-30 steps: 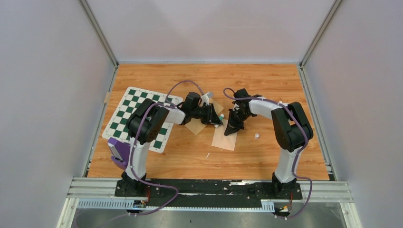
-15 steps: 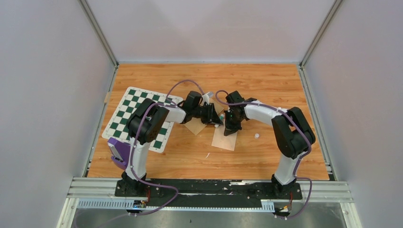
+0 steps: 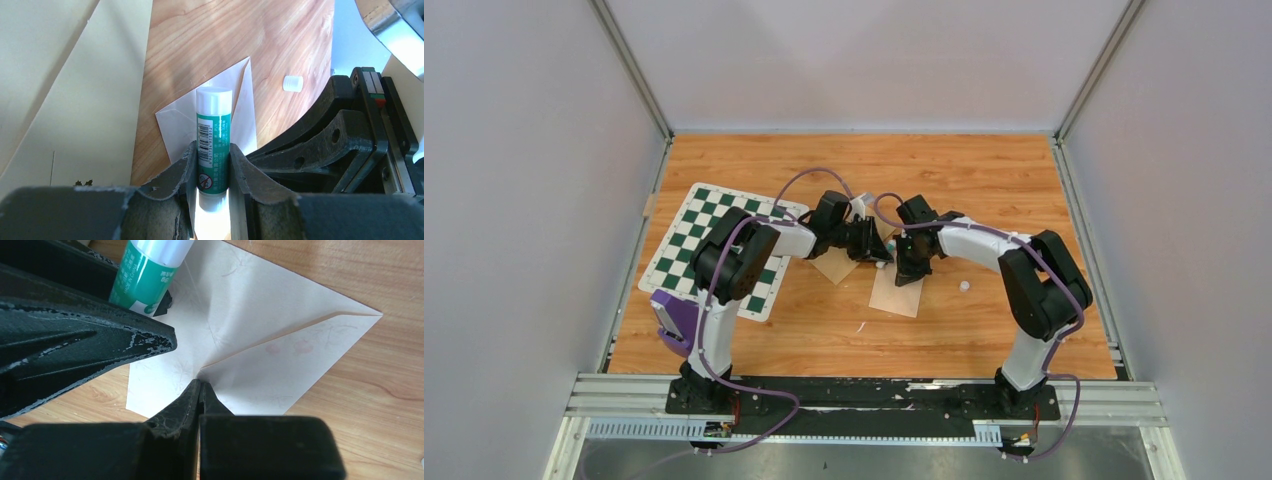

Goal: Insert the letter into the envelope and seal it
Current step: Seal the envelope flap on the envelope, then adjust the solid glue.

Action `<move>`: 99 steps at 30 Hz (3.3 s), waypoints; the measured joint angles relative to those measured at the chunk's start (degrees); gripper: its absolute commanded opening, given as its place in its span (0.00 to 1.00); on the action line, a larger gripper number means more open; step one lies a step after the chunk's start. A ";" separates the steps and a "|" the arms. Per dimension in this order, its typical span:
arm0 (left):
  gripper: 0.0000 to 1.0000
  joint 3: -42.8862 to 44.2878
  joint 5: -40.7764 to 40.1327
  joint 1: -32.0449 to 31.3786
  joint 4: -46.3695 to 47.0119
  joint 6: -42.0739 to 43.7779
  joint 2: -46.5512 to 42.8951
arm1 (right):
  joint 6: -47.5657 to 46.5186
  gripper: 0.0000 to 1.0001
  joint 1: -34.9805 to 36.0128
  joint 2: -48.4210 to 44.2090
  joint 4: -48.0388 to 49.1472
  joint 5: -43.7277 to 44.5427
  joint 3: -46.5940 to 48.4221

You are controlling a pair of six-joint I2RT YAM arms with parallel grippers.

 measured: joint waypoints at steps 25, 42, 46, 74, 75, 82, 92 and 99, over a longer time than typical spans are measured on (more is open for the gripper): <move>0.00 0.22 4.68 13.33 4.63 -3.63 -17.62 | -9.79 0.00 -1.18 -1.07 -8.22 6.95 12.81; 0.00 12.74 3.41 17.09 -4.87 9.73 -23.91 | -19.30 0.55 -14.40 -23.26 -2.36 -4.50 34.32; 0.00 12.74 3.02 17.05 -1.70 10.14 -23.98 | -22.75 0.59 -15.08 -21.38 -1.29 -14.21 28.17; 0.00 8.68 15.65 9.81 -22.03 47.15 -31.41 | -11.28 0.64 -12.48 -4.00 5.18 -47.25 37.31; 0.00 9.18 15.32 9.81 -23.21 48.28 -31.41 | -11.52 0.62 -12.44 -3.82 4.20 -47.87 37.64; 0.00 10.56 14.36 9.57 -26.47 51.60 -31.41 | -13.00 0.51 -12.37 -3.65 0.07 -50.58 37.88; 0.00 12.81 13.84 8.39 -29.90 54.88 -31.41 | -14.99 0.48 -10.43 -2.45 -1.11 -51.21 37.79; 0.03 13.64 12.90 8.17 -31.06 55.30 -31.15 | -16.76 0.00 -9.73 -1.44 -3.80 -50.84 37.79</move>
